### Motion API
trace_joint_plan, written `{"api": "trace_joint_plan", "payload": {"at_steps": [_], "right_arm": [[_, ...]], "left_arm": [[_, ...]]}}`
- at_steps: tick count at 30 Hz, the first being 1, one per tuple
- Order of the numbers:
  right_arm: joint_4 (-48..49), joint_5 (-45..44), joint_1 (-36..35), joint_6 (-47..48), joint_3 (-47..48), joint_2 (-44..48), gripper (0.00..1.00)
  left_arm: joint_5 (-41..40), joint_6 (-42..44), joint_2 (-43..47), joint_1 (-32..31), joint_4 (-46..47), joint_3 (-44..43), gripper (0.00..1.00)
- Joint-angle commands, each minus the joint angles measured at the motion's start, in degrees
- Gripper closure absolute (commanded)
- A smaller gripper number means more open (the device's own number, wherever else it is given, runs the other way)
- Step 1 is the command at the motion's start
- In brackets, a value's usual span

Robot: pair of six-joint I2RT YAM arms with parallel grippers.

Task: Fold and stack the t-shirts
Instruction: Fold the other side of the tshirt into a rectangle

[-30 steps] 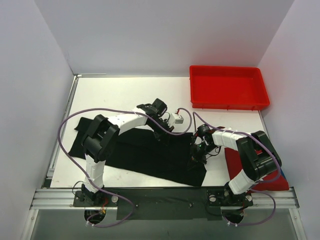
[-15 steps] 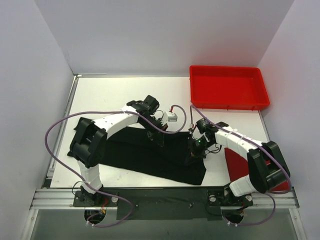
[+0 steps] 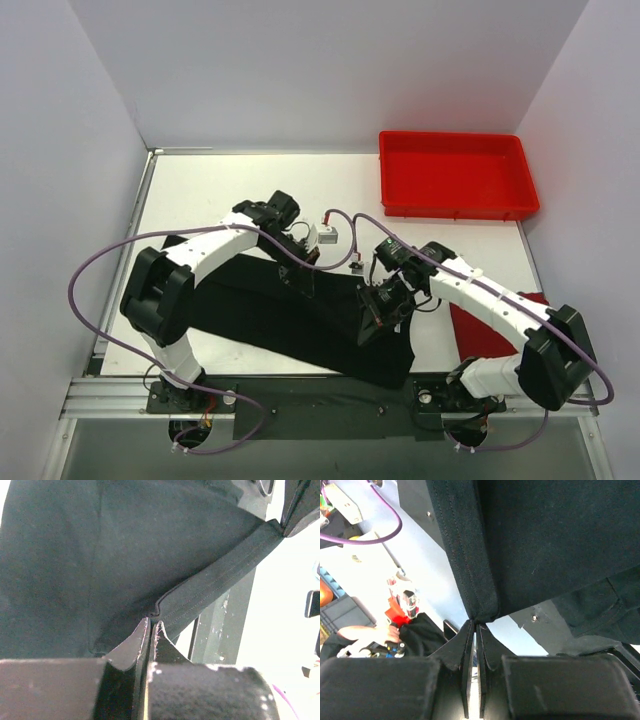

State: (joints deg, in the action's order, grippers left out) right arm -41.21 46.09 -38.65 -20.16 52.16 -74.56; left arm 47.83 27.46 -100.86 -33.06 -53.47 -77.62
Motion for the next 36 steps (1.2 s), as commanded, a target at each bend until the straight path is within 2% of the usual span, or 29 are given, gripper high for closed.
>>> {"api": "trace_joint_plan", "payload": {"at_steps": [1,4,6,7,10,17,21,27,34,35,36], "right_arm": [[-2.48,4.09,-1.42,1.35,0.66,-2.86,1.0],[-0.98,5.51,-0.9,2.67,-0.39,-3.22,1.0],[0.77,0.1,1.99,2.24,-1.0,-2.96,1.0],[1.74,-1.6,5.4,0.41,-1.44,-2.87,1.0],[10.24,-8.44,12.19,-4.0,-4.6,-2.86,1.0],[17.04,-19.36,12.81,-2.6,-1.72,-10.15,1.0],[20.29,-24.19,13.95,-4.18,-3.2,-9.11,1.0],[28.1,-23.76,15.63,-7.96,-6.81,-8.31,1.0],[28.12,-23.49,15.63,-8.14,-6.11,-10.78,1.0],[27.59,-24.19,15.71,-8.22,-5.93,-10.78,0.97],[27.15,-24.64,15.89,-8.23,-5.32,-10.78,0.83]], "left_arm": [[1.65,0.14,2.24,0.1,1.7,3.09,1.0],[0.86,-1.0,2.6,0.36,3.81,4.58,1.0],[-0.63,-3.54,2.77,0.62,7.23,5.98,1.0],[-1.51,-5.12,2.77,0.71,12.03,6.6,1.0],[-3.62,-12.06,1.11,0.98,19.45,8.28,1.0],[-11.53,-21.92,-1.45,2.03,31.48,10.38,1.0],[-14.69,-25.26,-0.83,3.96,32.91,11.09,1.0],[-16.71,-27.11,-0.21,5.64,34.84,12.58,1.0],[-15.66,-26.32,-2.15,4.67,36.95,14.96,1.0],[-16.28,-25.97,-2.32,4.41,36.95,14.87,1.0],[-16.63,-25.88,-2.67,4.32,36.51,14.35,0.97]]}}
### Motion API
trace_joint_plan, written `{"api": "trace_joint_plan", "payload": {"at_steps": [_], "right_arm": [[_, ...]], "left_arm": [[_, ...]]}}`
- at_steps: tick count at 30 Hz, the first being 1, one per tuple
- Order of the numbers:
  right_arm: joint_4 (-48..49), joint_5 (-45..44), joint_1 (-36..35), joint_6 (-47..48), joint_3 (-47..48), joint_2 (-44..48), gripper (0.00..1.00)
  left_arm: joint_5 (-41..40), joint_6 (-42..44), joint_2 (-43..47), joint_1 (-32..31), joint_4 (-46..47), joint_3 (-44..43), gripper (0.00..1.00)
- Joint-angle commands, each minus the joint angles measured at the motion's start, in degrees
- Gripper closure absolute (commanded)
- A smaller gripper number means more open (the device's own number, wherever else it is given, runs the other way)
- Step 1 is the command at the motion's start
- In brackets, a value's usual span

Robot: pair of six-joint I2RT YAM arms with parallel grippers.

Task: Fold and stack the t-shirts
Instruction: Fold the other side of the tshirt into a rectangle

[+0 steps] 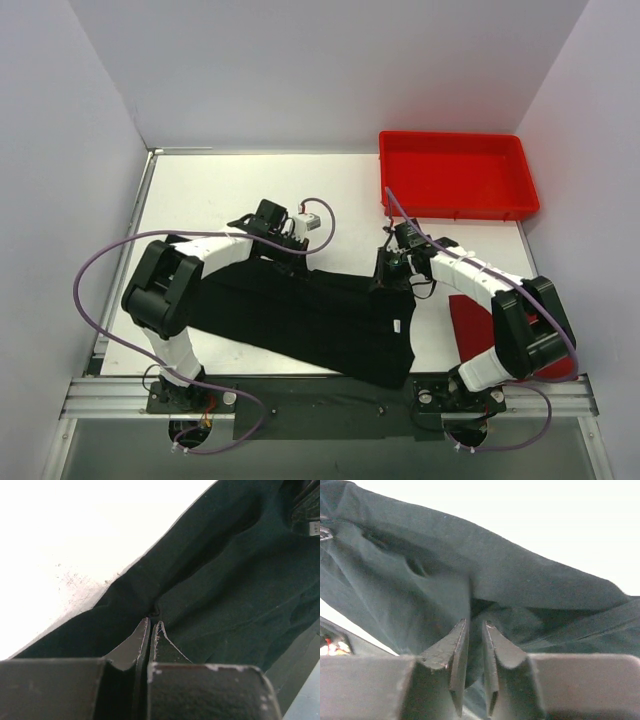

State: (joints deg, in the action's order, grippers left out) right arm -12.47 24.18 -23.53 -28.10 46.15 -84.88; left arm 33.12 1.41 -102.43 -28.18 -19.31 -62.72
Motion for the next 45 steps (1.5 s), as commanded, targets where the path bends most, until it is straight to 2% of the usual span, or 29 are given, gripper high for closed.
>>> {"api": "trace_joint_plan", "payload": {"at_steps": [1,2,4,5,6,7,11,15,20,23,26,27,31,33,35,36,37,38,45], "right_arm": [[-3.51,-3.7,0.94,-0.12,1.22,-0.63,0.73],[-4.48,-4.4,1.55,0.06,2.35,-0.38,0.62],[-7.21,-5.9,2.52,0.5,3.24,1.98,0.56],[-8.0,-5.99,3.31,0.5,3.24,3.13,0.55],[-8.27,-5.73,3.66,0.59,2.9,5.93,0.54],[-8.79,-4.94,3.75,0.76,2.63,7.17,0.54],[-8.37,1.64,2.53,0.33,-1.84,13.42,0.54],[-6.7,4.56,-1.42,0.06,-6.16,14.13,0.54],[-3.36,5.17,-3.45,-0.56,-6.16,10.01,0.54],[-1.33,5.87,-3.72,-0.03,-6.25,7.45,0.54],[-0.27,6.66,-4.42,0.58,-6.34,6.22,0.6],[-0.27,6.75,-4.59,0.85,-6.42,5.96,0.65],[-0.19,7.98,-4.68,0.76,-6.43,5.52,0.89],[-0.62,8.16,-4.6,0.94,-5.73,5.78,0.95],[-1.85,8.16,-4.68,1.38,-4.59,5.69,0.99],[-2.99,8.25,-4.68,1.81,-4.06,5.6,1.0],[-4.74,8.16,-4.6,1.99,-2.83,5.34,1.0],[-5.71,8.25,-4.6,2.52,-1.25,5.25,1.0],[-19.33,10.35,-5.21,5.33,8.68,4.37,1.0]], "left_arm": [[-2.1,0.52,-1.28,-0.64,1.91,-0.91,0.88],[-2.36,0.52,-1.54,-0.64,0.78,-2.13,0.81],[-4.03,1.4,-1.28,-0.56,-1.59,-4.41,0.66],[-5.77,1.84,-1.02,-0.38,-2.13,-5.21,0.54],[-6.49,2.28,-0.75,-0.12,-3.87,-6.7,0.53],[-7.71,2.98,-0.49,-0.03,-4.68,-7.32,0.42],[-6.24,4.91,1.97,0.67,-10.47,-9.62,0.39],[-0.18,4.66,4.87,0.67,-14.35,-5.93,0.39],[1.95,2.99,7.33,0.67,-13.12,2.58,0.37],[2.73,1.41,6.46,0.67,-9.44,4.36,0.34],[4.49,0.17,4.27,0.5,-7.67,3.48,0.34],[4.84,0.09,3.82,0.5,-7.24,3.22,0.34],[6.51,-0.53,2.68,0.5,-5.74,3.65,0.41],[7.65,-0.71,2.41,0.32,-5.04,4.27,0.47],[7.66,-0.88,2.06,0.24,-4.6,4.36,0.62],[7.66,-0.97,2.06,0.24,-4.51,4.27,0.77],[7.83,-0.97,2.06,0.32,-4.68,3.66,0.85],[7.92,-0.97,2.06,0.41,-4.86,3.4,1.0],[10.54,1.74,2.5,3.92,-9.68,-0.65,1.0]]}}
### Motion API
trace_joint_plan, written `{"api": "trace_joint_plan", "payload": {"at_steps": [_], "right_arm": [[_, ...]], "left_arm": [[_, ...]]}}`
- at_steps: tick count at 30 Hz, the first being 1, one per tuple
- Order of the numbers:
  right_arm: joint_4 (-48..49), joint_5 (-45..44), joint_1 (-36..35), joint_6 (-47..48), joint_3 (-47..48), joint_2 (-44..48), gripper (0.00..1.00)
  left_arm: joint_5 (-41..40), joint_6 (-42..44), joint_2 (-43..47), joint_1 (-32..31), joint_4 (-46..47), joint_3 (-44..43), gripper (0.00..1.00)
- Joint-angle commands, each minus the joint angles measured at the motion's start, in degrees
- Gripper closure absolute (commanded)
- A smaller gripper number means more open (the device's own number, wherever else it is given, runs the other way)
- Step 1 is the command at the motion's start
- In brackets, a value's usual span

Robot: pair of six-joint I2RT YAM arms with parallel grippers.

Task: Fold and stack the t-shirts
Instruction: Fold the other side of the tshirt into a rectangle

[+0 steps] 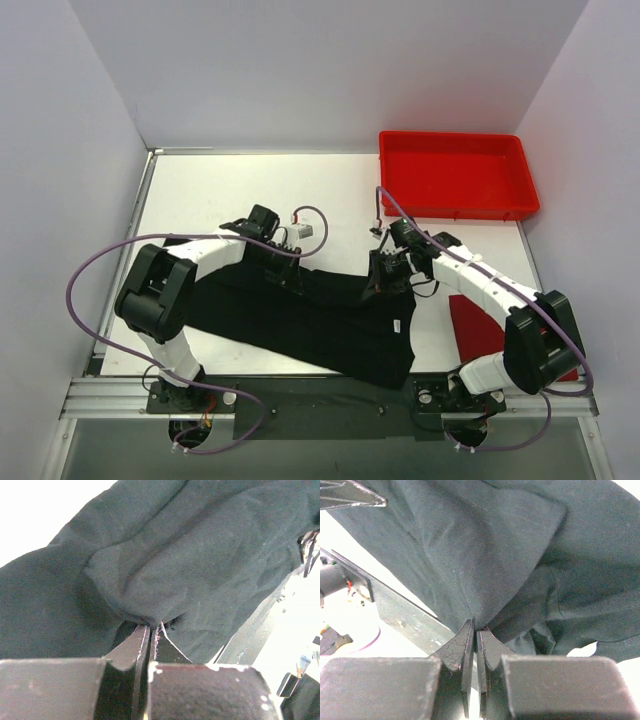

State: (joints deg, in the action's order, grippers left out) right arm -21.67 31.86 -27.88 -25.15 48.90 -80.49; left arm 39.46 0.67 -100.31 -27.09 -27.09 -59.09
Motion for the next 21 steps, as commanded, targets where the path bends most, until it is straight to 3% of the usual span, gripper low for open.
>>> {"api": "trace_joint_plan", "payload": {"at_steps": [1,10,21], "right_arm": [[-11.1,3.12,-1.04,2.38,6.9,0.07,1.0],[-18.76,9.09,-3.23,3.0,10.34,-0.02,1.0],[-10.5,7.0,-4.73,-4.12,-2.41,-5.64,0.99]], "left_arm": [[5.0,2.93,0.38,3.79,-3.04,-4.54,1.0],[8.35,6.53,1.87,4.59,-7.09,-4.54,1.0],[7.3,12.33,-1.1,3.45,-9.11,-2.87,1.0]]}}
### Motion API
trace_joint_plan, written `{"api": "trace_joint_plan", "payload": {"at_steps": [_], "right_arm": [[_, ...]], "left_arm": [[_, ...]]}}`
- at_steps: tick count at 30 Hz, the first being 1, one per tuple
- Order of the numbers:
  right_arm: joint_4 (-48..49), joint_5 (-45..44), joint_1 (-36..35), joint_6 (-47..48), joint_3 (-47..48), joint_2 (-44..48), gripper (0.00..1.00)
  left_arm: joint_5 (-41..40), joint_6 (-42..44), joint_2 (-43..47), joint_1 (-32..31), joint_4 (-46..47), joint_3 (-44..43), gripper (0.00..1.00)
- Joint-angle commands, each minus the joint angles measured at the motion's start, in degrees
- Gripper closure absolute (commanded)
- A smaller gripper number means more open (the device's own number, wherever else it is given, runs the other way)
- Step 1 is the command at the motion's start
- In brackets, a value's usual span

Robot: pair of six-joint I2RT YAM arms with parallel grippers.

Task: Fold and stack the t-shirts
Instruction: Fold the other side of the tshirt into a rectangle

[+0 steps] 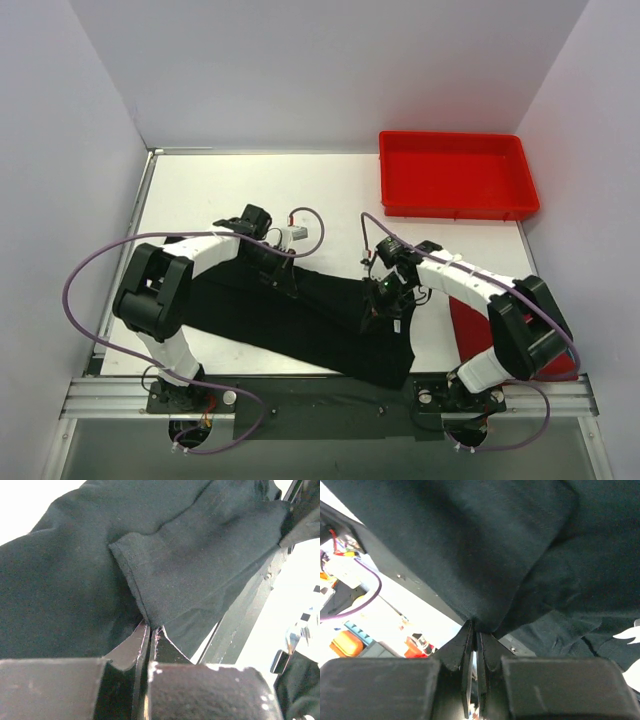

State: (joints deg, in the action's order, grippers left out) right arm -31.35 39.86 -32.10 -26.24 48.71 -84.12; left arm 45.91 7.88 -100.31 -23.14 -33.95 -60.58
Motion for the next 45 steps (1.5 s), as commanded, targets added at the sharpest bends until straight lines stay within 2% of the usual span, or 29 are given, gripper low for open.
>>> {"api": "trace_joint_plan", "payload": {"at_steps": [1,2,3,4,5,7,8,10,11,15,17,18,19,20,21,22,23,24,26,30,39,45], "right_arm": [[-0.81,-1.62,-0.42,-3.29,-2.91,-2.36,0.94],[-0.9,-1.88,-0.42,-3.73,-3.44,-3.15,0.89],[-0.99,-2.32,-0.42,-3.91,-4.14,-3.51,0.82],[-1.25,-2.41,-0.34,-4.17,-4.58,-3.86,0.78],[-1.51,-3.11,-0.42,-4.17,-5.02,-3.78,0.72],[-2.92,-4.25,-0.25,-4.0,-5.11,-1.68,0.66],[-3.53,-4.26,0.01,-3.39,-4.85,-0.97,0.64],[-4.33,-3.56,0.28,-1.81,-2.75,1.49,0.61],[-4.76,-3.38,0.45,-1.1,-1.96,3.07,0.6],[-6.0,-2.33,4.49,0.31,3.23,5.27,0.6],[-5.56,-4.51,5.98,-2.13,4.99,5.02,0.63],[-5.3,-5.92,6.25,-3.02,5.6,4.84,0.65],[-3.9,-7.84,6.87,-5.12,5.52,4.06,0.69],[-3.28,-8.47,7.13,-6.09,5.52,3.53,0.7],[-1.88,-10.05,7.4,-8.02,5.52,2.13,0.73],[-1.26,-10.58,7.31,-8.82,5.52,1.24,0.73],[-0.12,-10.5,7.14,-9.7,5.61,-0.16,0.73],[0.76,-10.5,7.05,-10.4,5.43,-1.56,0.73],[2.87,-9.8,6.43,-11.55,4.64,-3.59,0.7],[7.27,-9.0,5.82,-13.22,3.59,-7.19,0.69],[10.44,-9.97,5.91,-13.58,3.85,-13.18,0.7],[9.2,-10.33,6.34,-13.13,3.15,-13.35,0.64]], "left_arm": [[0.59,6.09,-1.55,-0.77,-4.43,-2.26,1.0],[0.32,7.75,-2.6,-0.86,-5.76,-2.7,0.99],[0.32,8.37,-3.22,-0.95,-7.77,-3.66,0.93],[0.84,10.9,-4.27,-0.95,-9.62,-4.11,0.81],[1.46,12.41,-4.8,-1.03,-13.9,-5.5,0.74],[1.99,17.16,-5.59,-0.95,-18.83,-7.0,0.55],[1.82,20.65,-5.51,-0.95,-20.26,-7.36,0.39],[1.99,25.4,-5.25,-0.86,-24.65,-8.76,0.34],[2.51,28.91,-5.16,-0.86,-28.06,-9.9,0.13],[5.14,40.16,-4.98,-0.77,-39.24,-15.44,0.12],[7.34,39.86,-5.24,-0.25,-41.2,-18.34,0.12],[7.53,36.19,-5.24,0.37,-35.27,-18.87,0.12],[6.92,25.8,-5.42,0.55,-31.65,-18.79,0.15],[5.95,21.0,-5.68,0.46,-23.61,-18.18,0.19],[3.33,12.07,-6.55,0.2,-20.66,-18.0,0.34],[2.0,8.16,-7.0,-0.41,-15.93,-17.48,0.39],[-0.79,6.03,-8.05,-1.03,-15.1,-17.47,0.41],[-5.35,5.4,-8.4,-2.25,-14.13,-17.47,0.41],[-8.72,3.38,-9.55,-3.4,-12.11,-16.77,0.38],[-10.66,-0.23,-11.57,-3.58,-7.37,-15.98,0.36],[-9.44,-2.87,-12.63,-4.29,-3.49,-15.36,0.38],[-1.11,1.95,-11.58,-3.32,-9.98,-16.86,0.36]]}}
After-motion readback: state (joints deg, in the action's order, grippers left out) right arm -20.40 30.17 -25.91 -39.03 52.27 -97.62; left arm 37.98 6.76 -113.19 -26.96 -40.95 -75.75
